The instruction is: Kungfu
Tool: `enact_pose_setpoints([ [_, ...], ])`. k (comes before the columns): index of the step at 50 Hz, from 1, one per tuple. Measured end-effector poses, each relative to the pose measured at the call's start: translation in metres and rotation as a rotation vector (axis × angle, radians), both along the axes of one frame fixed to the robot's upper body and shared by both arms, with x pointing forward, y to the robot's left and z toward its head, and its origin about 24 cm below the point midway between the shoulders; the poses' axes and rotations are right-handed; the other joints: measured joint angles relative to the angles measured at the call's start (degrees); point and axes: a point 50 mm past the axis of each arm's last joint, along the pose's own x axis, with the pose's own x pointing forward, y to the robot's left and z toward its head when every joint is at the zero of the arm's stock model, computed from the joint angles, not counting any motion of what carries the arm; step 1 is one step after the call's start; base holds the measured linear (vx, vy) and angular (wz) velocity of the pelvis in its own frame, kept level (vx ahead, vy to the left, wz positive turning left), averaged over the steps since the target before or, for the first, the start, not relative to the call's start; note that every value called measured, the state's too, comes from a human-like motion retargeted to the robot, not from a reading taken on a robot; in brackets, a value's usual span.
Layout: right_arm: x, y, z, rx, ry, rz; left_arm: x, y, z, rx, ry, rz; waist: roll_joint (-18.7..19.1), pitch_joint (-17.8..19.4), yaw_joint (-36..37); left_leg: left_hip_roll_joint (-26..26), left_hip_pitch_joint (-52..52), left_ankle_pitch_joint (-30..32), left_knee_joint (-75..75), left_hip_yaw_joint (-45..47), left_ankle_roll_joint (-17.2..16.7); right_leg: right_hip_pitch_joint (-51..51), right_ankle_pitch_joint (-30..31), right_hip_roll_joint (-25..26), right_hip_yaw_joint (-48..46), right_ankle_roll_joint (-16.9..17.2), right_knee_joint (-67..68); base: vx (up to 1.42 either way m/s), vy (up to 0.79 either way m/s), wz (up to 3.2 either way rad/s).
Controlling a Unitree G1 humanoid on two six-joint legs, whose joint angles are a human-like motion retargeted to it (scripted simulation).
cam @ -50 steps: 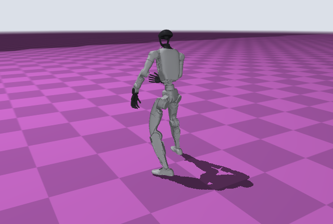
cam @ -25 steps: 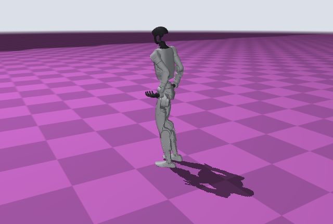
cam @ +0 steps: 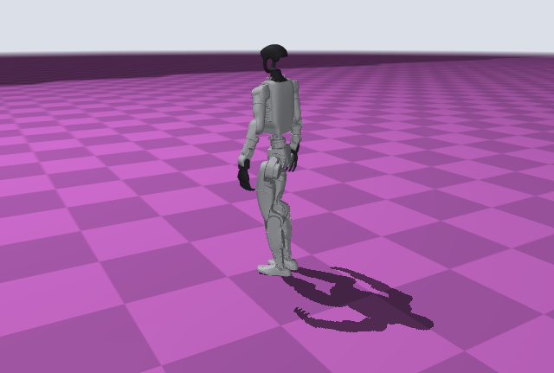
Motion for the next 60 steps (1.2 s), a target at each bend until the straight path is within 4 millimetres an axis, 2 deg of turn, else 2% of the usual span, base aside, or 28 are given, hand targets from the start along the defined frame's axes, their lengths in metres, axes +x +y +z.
enact_pose_setpoints([
  [2,-0.016,0.003,-0.004,-0.084,0.201,0.109,-0.011,-0.018,-0.013,0.056,0.099,-0.089,0.52,0.37,0.53,0.37,0.44,-0.08,-0.42,1.97,0.22,1.09,0.28,-1.02,-2.03,-0.57,-1.0,-0.14,0.05,-0.98],
  [5,-0.036,0.021,-0.006,0.063,0.416,0.141,-0.022,-0.054,-0.029,0.051,0.212,-0.161,1.12,1.44,0.83,1.22,0.85,-0.2,-0.87,4.78,0.22,2.11,0.78,-2.14,-3.77,-1.1,-2.0,-0.17,-0.03,-0.84],
  [7,-0.034,0.038,-0.008,0.262,0.412,0.087,-0.021,-0.086,-0.038,0.013,0.232,-0.159,1.91,2.54,-0.5,2.86,-0.07,0.11,-0.13,4.33,-0.42,1.82,1.29,-3.83,-4.64,0.03,-1.53,-0.14,-0.13,-0.35],
  [8,-0.034,0.046,-0.008,0.345,0.392,0.06,-0.021,-0.103,-0.041,-0.018,0.229,-0.151,1.93,2.92,-0.49,4.9,-2.07,0.59,1.74,4.79,-1.89,1.92,1.66,-5.44,-3.8,1.11,-1.29,-0.1,-0.16,-0.5],
  [10,-0.043,0.05,-0.01,0.316,0.422,0.038,-0.033,-0.112,-0.042,0.164,0.305,-0.213,1.33,2.63,-0.77,5.37,-3.07,0.41,2.7,5.32,-2.72,2.4,2.49,-6.4,-2.53,0.32,-2.81,-0.07,-0.16,-0.5],
  [12,-0.038,0.043,-0.01,0.213,0.348,0.096,-0.029,-0.106,-0.042,0.264,0.233,-0.247,2.48,2.52,-1.42,4.07,-1.28,0.35,0.2,5.51,-0.74,2.39,3.92,-6.13,-2.71,-1.1,-3.91,-0.09,-0.24,-0.56],
  [15,-0.028,0.029,-0.009,0.13,0.268,0.176,-0.017,-0.106,-0.043,0.141,0.087,-0.192,3.08,2.39,-2.07,5.1,-0.78,0.48,-0.63,7.82,-1.11,2.51,6.53,-7.77,-2.91,-3.48,-5.06,-0.14,-0.22,-0.69],
  [20,-0.041,0.019,-0.008,0.201,0.363,0.206,-0.021,-0.08,-0.034,-0.11,0.196,-0.227,3.5,2.62,-1.37,6.87,-0.24,0.35,-0.96,11.08,-2.45,4.81,8.96,-10.08,-9.49,-6.58,-8.01,-0.12,-0.26,-0.74],
  [21,-0.044,0.02,-0.008,0.213,0.38,0.19,-0.023,-0.074,-0.032,-0.112,0.22,-0.238,3.29,2.37,-0.99,7.06,-0.21,0.35,-0.95,11.78,-2.78,5.25,8.97,-10.54,-11.01,-5.78,-8.51,-0.08,-0.27,-0.81],
  [23,-0.051,0.024,-0.008,0.226,0.403,0.146,-0.027,-0.061,-0.028,-0.079,0.258,-0.253,2.79,1.82,-0.56,7.33,0.01,0.45,-1.08,13.19,-3.41,6.2,7.99,-11.18,-13.81,-3.17,-9.61,-0.1,-0.38,-0.71],
  [24,-0.054,0.026,-0.008,0.231,0.41,0.119,-0.03,-0.054,-0.027,-0.043,0.271,-0.257,2.69,1.7,-0.5,7.77,0.29,0.57,-1.22,13.92,-3.77,6.54,7.56,-11.15,-14.82,-2.89,-9.92,-0.1,-0.46,-0.65],
  [27,-0.059,0.036,-0.009,0.257,0.419,0.038,-0.036,-0.036,-0.022,0.097,0.287,-0.237,2.71,1.67,-0.18,10.02,1.46,1.04,-1.53,16.47,-5.03,6.49,6.62,-9.6,-13.42,-4.85,-10.3,-0.05,-0.41,-0.77],
  [30,-0.062,0.043,-0.009,0.286,0.423,-0.024,-0.044,-0.028,-0.02,0.201,0.293,-0.172,2.21,1.12,1.09,11.75,2.96,1.56,-1.56,20.49,-6.13,6.19,4.36,-7.23,-8.91,-6.2,-10.16,0.01,-0.42,-0.94],
  [33,-0.057,0.041,-0.009,0.29,0.391,-0.044,-0.047,-0.038,-0.023,0.207,0.278,-0.086,2.12,1.24,1.3,14.2,3.99,2.04,-0.01,23.58,-7.04,6.46,2.47,-4.93,-5.03,-8.08,-10.0,0.01,-0.48,-0.71],
  [37,-0.053,0.035,-0.009,0.32,0.406,0.044,-0.04,-0.062,-0.031,0.118,0.227,0.0,1.24,0.27,0.2,16.61,1.81,4.68,6.57,23.28,-4.77,7.32,0.51,-2.54,-3.13,-11.22,-10.72,0.04,-0.35,-0.38],
  [40,-0.053,0.034,-0.008,0.328,0.457,0.099,-0.025,-0.084,-0.038,0.069,0.162,0.004,-0.11,-0.3,-1.52,18.08,-2.19,9.43,14.76,20.22,-0.87,7.56,-0.28,-2.69,-2.09,-12.16,-10.71,0.02,-0.37,-0.08],
  [42,-0.051,0.033,-0.008,0.296,0.461,0.115,-0.011,-0.098,-0.042,0.077,0.097,-0.034,-1.87,-0.21,0.1,18.73,-5.62,11.27,22.72,18.96,4.03,8.08,-0.61,-3.12,-0.06,-12.97,-10.73,0.0,-0.26,-0.98],
  [43,-0.05,0.033,-0.009,0.282,0.459,0.124,-0.004,-0.104,-0.043,0.085,0.063,-0.063,-2.75,-0.12,1.71,18.95,-7.57,11.36,26.81,18.06,5.3,8.23,-0.69,-3.19,1.77,-13.45,-10.65,0.02,-0.29,-1.54],
  [45,-0.05,0.033,-0.009,0.264,0.456,0.143,0.006,-0.111,-0.045,0.145,0.016,-0.149,-3.89,0.01,5.14,18.73,-11.67,11.09,33.5,14.69,1.71,8.35,-0.74,-2.86,5.49,-14.31,-10.44,0.07,-0.29,-1.67],
  [48,-0.052,0.035,-0.009,0.252,0.463,0.149,0.021,-0.107,-0.043,0.281,-0.085,-0.3,-3.8,-0.11,7.19,10.48,-14.53,10.49,32.97,5.69,-2.74,8.8,-1.04,-1.56,7.37,-15.27,-10.43,0.15,-0.28,-1.08],
  [50,-0.053,0.037,-0.009,0.257,0.471,0.145,0.032,-0.104,-0.041,0.278,-0.16,-0.381,-3.45,-0.1,7.83,8.53,-15.94,10.08,30.73,4.68,-4.58,9.06,-1.33,-0.63,8.39,-15.77,-10.34,0.15,-0.2,-0.82],
  [55,-0.051,0.041,-0.009,0.299,0.494,0.135,0.037,-0.089,-0.036,0.224,-0.183,-0.477,-2.14,1.04,9.36,8.67,-17.08,10.79,18.19,12.17,-4.36,10.58,-2.07,2.19,11.6,-17.2,-10.71,0.21,-0.19,-0.91],
  [60,-0.047,0.048,-0.009,0.326,0.49,0.157,0.018,-0.073,-0.035,0.284,-0.103,-0.423,-0.36,3.14,11.29,6.73,-19.4,14.01,5.83,9.77,-6.28,13.14,-3.17,5.56,15.71,-18.74,-10.95,0.28,-0.15,-1.08],
])
